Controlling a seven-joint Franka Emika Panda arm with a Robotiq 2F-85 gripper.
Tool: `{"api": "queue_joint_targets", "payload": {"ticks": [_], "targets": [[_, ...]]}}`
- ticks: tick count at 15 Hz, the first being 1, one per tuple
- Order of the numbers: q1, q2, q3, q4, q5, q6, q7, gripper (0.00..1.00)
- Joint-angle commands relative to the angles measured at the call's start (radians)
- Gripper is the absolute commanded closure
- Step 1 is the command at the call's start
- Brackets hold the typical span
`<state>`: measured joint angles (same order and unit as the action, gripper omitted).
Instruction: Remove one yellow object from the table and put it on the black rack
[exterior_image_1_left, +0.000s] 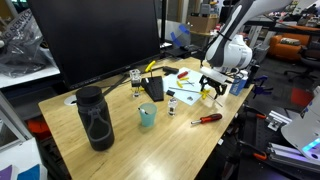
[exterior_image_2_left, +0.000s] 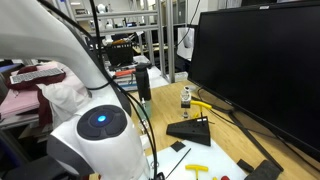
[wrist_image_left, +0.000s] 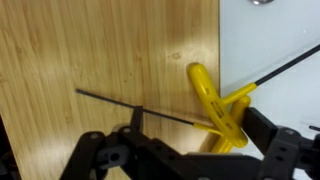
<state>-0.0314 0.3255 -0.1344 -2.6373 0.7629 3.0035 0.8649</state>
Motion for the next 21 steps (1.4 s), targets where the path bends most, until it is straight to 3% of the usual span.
{"api": "queue_joint_targets", "payload": {"ticks": [1,9,10,21], "targets": [[0.018,-0.019,-0.003,-0.029,-0.008,0.041,0.028,0.00],[0.077,0.003,-0.028,-0.003,-0.028,0.076,0.050,0.00],[0.046,-0.003,-0.002,-0.004,-0.025,0.064,0.035,0.00],[0.045,-0.004,0.008,-0.012,0.004,0.078,0.017,0.00]]}}
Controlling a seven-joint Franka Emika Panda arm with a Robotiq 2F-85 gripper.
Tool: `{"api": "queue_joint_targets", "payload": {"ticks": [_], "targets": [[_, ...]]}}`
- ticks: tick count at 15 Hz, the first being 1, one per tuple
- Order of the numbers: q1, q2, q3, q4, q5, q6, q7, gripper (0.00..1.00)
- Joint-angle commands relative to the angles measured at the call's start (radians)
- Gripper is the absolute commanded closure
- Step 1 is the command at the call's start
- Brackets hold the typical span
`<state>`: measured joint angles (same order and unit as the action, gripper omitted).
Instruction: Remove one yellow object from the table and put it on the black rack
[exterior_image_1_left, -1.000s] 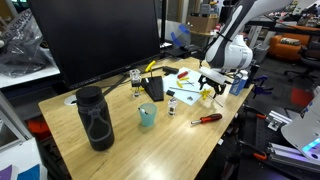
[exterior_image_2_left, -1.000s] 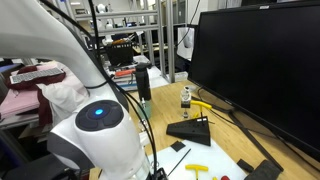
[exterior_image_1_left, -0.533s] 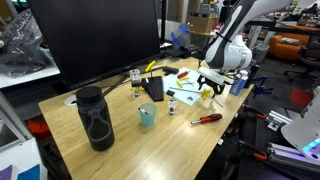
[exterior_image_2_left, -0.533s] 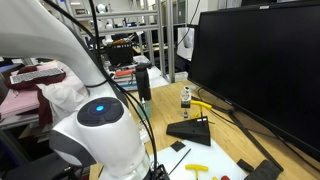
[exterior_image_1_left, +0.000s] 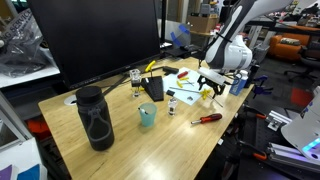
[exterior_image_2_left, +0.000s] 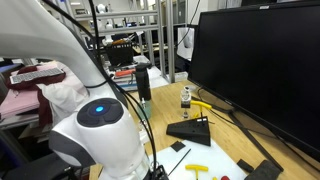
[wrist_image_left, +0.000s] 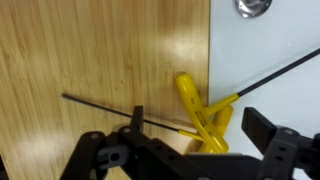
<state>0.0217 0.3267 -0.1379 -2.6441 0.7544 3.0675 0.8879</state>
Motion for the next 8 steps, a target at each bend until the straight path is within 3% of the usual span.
{"api": "queue_joint_targets", "payload": {"ticks": [1,2,3,5,8], "targets": [[-0.006,-0.001,0.011,-0.004,0.013,0.023,-0.006,0.00],[-0.003,0.005,0.009,-0.003,0.011,0.033,-0.006,0.00],[-0.003,0.009,0.009,0.000,0.010,0.040,-0.006,0.07],[-0.002,0.017,0.005,0.002,-0.010,0.053,0.010,0.34],[0.004,0.036,-0.002,0.010,-0.015,0.076,0.011,0.56]]}}
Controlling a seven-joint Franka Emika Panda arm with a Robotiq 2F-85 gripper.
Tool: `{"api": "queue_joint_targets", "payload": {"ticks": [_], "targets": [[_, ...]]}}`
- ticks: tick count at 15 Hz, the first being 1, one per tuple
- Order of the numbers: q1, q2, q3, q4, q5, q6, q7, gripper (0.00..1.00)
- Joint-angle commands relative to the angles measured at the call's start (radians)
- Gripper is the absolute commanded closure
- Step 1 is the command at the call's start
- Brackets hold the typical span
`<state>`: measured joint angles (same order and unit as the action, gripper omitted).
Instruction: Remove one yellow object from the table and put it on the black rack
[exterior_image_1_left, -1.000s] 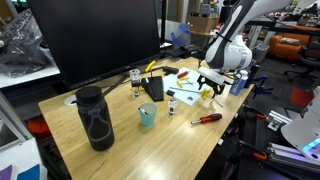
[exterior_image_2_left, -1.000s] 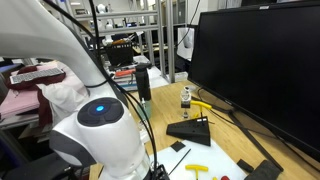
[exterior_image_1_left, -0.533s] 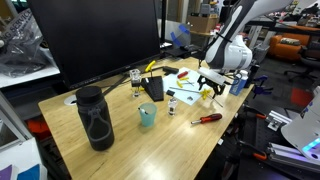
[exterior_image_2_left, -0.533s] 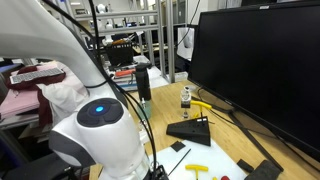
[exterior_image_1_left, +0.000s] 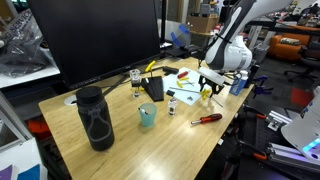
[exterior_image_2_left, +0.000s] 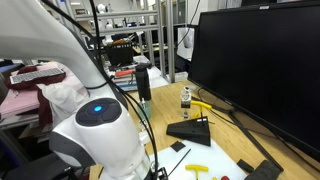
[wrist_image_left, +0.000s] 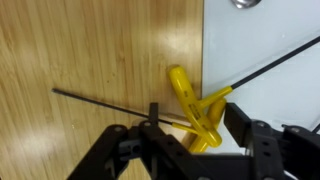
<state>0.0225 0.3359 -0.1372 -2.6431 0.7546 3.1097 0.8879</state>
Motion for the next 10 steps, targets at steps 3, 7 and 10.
{"api": "queue_joint_targets", "payload": {"ticks": [3,7,10], "targets": [[0.001,0.033,-0.001,0.017,-0.015,0.050,0.007,0.74],[0.000,0.060,0.000,0.042,-0.018,0.049,0.004,0.79],[0.001,0.069,-0.001,0.050,-0.019,0.045,0.003,0.67]]}}
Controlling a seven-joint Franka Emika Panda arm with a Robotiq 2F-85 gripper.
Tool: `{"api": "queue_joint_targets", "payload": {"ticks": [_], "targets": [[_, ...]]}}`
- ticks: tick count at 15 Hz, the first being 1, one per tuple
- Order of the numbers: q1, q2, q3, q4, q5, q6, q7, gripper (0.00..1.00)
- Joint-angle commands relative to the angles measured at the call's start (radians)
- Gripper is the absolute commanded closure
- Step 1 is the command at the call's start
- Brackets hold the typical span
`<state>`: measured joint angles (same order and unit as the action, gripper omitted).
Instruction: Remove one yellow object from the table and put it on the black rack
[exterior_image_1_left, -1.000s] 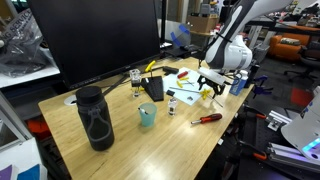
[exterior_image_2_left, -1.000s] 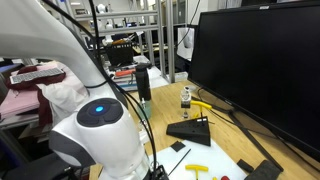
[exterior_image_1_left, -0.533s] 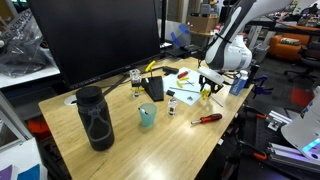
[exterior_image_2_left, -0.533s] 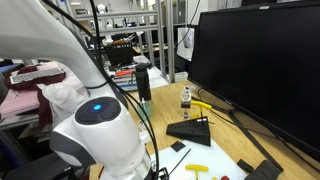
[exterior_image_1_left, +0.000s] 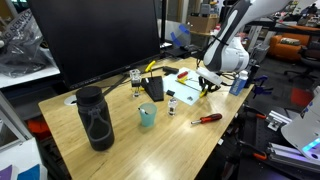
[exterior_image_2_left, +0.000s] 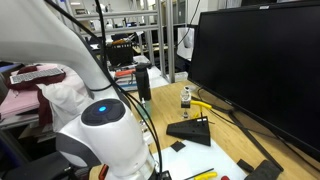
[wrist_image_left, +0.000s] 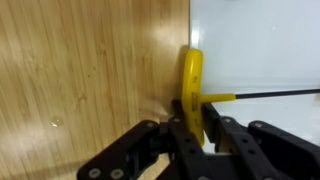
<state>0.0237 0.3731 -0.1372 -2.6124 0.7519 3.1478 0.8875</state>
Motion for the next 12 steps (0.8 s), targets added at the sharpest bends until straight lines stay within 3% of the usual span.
{"api": "queue_joint_targets", "payload": {"ticks": [1,4,6,7,8,11,12], "targets": [[0.000,0.029,-0.001,0.019,-0.017,0.005,0.002,0.68],[0.004,0.024,-0.003,0.018,-0.021,0.010,-0.001,0.59],[0.006,0.019,-0.004,0.015,-0.027,0.014,-0.003,0.63],[0.006,0.016,-0.004,0.015,-0.033,0.013,-0.003,0.71],[0.005,0.014,-0.002,0.015,-0.037,0.009,-0.003,0.87],[0.005,0.013,0.001,0.016,-0.048,0.007,-0.002,0.99],[0.005,0.011,0.001,0.015,-0.052,0.007,-0.001,0.98]]}}
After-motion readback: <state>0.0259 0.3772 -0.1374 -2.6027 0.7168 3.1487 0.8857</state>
